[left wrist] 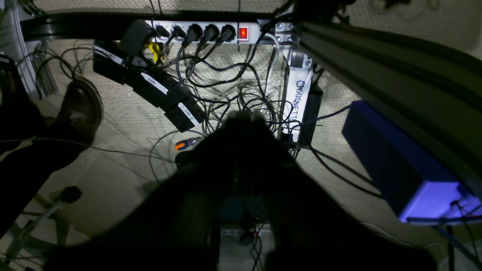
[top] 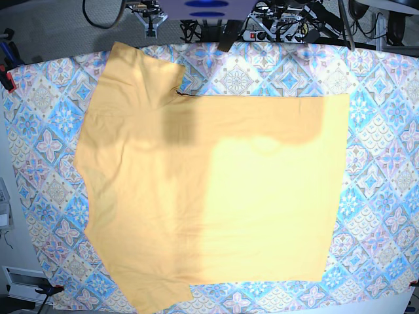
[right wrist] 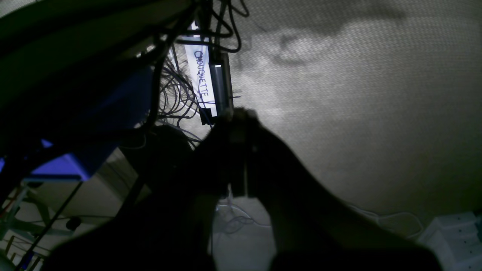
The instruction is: Fold the T-shirt properly
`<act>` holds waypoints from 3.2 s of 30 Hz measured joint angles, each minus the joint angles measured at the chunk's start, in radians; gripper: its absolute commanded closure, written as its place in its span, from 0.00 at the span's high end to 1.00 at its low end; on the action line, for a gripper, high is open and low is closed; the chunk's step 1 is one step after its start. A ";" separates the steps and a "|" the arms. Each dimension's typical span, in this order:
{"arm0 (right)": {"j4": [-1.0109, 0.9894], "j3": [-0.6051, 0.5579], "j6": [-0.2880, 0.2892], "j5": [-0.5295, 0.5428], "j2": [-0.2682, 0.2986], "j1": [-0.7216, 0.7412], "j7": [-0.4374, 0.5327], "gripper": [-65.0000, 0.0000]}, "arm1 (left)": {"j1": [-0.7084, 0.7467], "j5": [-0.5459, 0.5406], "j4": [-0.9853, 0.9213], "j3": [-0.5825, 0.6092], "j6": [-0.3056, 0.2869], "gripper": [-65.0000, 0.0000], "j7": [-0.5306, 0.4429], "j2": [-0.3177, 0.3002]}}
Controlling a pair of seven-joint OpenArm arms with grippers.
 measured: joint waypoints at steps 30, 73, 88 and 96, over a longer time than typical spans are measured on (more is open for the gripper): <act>0.010 -0.113 0.002 0.000 0.004 -0.060 0.011 0.00 | 0.040 0.000 0.005 0.000 0.000 0.00 -0.005 -0.006; 0.811 -0.089 0.010 0.000 0.154 -0.571 0.013 0.00 | 0.561 0.003 0.687 0.005 0.008 0.00 -0.180 -0.160; 1.147 -0.014 -0.001 0.004 0.166 -0.723 0.014 0.00 | 0.731 0.003 1.097 0.003 0.010 0.00 -0.174 -0.177; 1.278 -0.014 0.003 0.003 0.164 -0.775 0.009 0.00 | 0.790 0.003 1.258 0.003 0.010 0.00 -0.170 -0.177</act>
